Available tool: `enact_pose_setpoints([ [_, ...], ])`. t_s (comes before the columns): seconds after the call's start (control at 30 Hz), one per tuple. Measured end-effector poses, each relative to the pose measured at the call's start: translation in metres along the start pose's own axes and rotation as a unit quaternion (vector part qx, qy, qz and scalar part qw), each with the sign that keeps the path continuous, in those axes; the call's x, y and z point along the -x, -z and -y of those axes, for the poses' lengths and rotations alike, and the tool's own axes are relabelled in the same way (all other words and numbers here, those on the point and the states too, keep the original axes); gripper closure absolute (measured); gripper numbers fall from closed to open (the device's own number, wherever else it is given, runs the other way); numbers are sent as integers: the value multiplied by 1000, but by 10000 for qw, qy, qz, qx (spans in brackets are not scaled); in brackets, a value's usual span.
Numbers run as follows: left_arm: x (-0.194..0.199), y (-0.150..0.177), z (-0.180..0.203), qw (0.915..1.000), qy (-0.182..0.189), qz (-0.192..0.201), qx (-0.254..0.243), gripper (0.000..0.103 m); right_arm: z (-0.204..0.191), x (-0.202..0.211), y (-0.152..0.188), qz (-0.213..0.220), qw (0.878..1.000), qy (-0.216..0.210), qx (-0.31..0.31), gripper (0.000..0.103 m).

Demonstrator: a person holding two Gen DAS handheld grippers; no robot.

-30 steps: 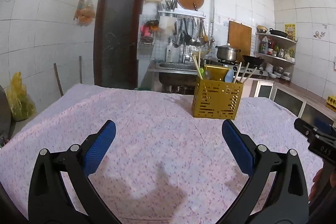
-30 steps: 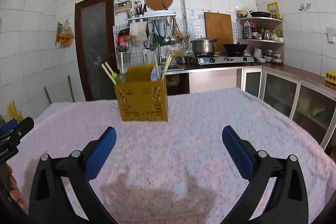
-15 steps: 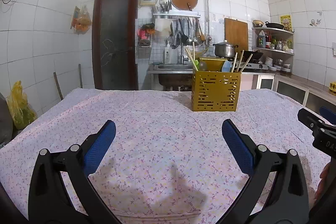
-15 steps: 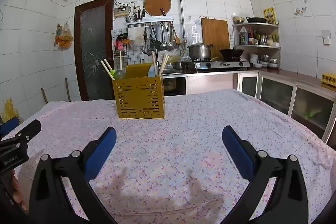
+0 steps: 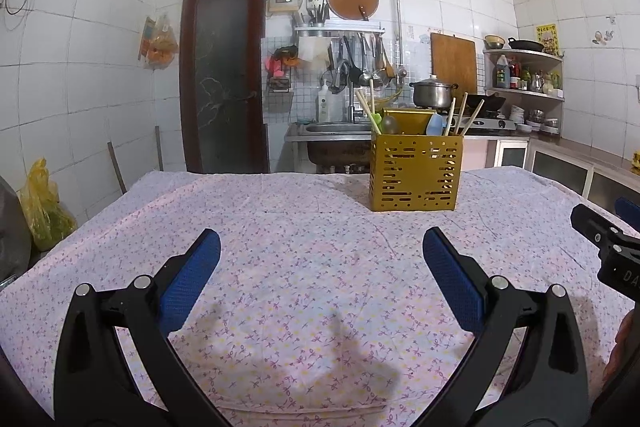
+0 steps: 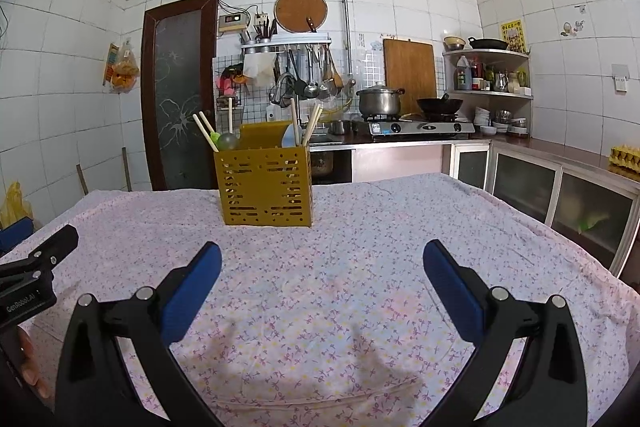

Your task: Organize utensils

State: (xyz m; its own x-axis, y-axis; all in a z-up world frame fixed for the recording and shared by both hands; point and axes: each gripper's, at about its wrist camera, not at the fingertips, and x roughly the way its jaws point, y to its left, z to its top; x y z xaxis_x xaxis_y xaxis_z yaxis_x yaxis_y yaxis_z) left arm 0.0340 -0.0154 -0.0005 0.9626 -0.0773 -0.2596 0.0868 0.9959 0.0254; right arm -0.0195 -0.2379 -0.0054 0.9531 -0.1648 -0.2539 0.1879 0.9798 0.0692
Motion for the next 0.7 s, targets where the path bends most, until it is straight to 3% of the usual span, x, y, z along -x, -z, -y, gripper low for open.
enact_pose_setpoints([
  [0.7, 4, -1, 7, 9997, -3, 91, -223, 5, -1, 4, -3, 18, 10000, 58, -2, 4],
])
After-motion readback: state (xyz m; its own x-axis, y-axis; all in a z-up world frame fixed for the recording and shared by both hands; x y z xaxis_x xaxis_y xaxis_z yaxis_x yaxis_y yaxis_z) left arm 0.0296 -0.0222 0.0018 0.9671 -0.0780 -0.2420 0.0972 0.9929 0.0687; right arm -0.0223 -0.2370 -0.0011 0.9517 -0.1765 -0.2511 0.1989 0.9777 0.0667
